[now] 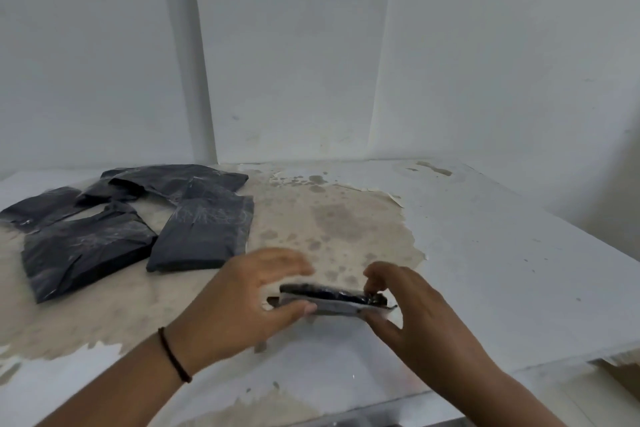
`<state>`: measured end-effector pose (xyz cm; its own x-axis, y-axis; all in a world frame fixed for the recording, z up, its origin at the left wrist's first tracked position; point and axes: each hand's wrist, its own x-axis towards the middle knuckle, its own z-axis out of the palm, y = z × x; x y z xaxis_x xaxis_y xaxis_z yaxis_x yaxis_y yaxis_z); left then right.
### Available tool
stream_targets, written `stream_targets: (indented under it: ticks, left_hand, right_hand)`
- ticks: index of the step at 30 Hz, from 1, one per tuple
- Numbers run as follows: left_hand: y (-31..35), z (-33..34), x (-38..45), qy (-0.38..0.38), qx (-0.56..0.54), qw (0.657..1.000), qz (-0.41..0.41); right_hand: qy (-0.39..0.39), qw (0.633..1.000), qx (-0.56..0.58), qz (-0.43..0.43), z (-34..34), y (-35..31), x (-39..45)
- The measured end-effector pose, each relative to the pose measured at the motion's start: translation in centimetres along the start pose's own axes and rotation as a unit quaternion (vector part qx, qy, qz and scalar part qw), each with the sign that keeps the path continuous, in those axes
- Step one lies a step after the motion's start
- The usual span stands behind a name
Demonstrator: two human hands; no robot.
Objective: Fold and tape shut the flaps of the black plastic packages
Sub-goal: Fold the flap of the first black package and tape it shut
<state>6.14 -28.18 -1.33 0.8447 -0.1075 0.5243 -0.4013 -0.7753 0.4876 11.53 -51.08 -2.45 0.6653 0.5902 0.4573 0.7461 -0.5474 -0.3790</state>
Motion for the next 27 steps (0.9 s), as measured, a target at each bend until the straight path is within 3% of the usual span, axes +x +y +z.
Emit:
stream_targets:
  ticks: [4, 8, 15, 20, 27]
  left_hand:
    - [0.2, 1.0, -1.2, -0.029, -0.002, 0.999, 0.035]
    - [0.6, 0.9, -2.3, -0.027, -0.011, 0.999, 0.014]
    - [1.6, 0.8, -3.4, -0.004, -0.084, 0.992, -0.098]
    - [1.7, 0.2, -3.3, -0.069, -0.182, 0.959, -0.206]
    - [2.2, 0.7, -3.4, -0.047, -0.149, 0.965, -0.213]
  right_hand:
    - [0.004, 0.994, -0.092, -0.067, 0.6, 0.4, -0.9]
    - [0.003, 0.993, -0.076, -0.092, 0.2, -0.1, -2.0]
    - [-0.051, 0.998, 0.039, -0.007, -0.4, -1.3, -2.6]
    - [-0.069, 0.994, 0.063, 0.055, -0.6, -1.5, -2.2]
    - [-0.092, 0.988, 0.060, 0.106, -0.9, -2.2, -1.5]
